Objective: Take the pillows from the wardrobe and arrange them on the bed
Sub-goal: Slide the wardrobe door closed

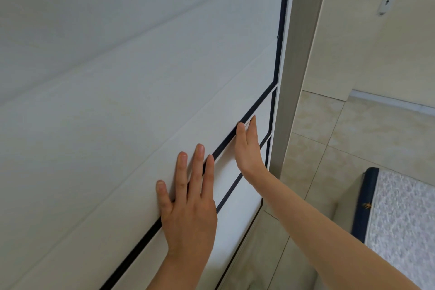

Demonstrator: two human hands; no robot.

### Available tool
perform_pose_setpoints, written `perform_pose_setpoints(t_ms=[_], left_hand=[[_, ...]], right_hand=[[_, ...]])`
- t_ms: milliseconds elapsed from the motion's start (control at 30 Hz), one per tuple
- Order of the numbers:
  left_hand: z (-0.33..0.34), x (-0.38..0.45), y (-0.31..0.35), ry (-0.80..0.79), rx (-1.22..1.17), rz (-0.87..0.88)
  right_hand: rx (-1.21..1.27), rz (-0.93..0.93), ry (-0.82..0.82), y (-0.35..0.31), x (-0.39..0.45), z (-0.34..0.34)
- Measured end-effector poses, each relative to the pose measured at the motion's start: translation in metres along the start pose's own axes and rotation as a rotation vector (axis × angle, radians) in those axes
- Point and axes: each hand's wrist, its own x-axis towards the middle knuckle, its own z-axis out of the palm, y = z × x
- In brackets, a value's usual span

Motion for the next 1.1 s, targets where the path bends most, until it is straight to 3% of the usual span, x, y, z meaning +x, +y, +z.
perform_pose_setpoints(t_ms=[1100], left_hand=[[0.059,0.169,0.156,-0.013,0.021,-0.074]], right_hand=[[-0.024,-0.005,0.01,-0.018,0.195,-0.117]])
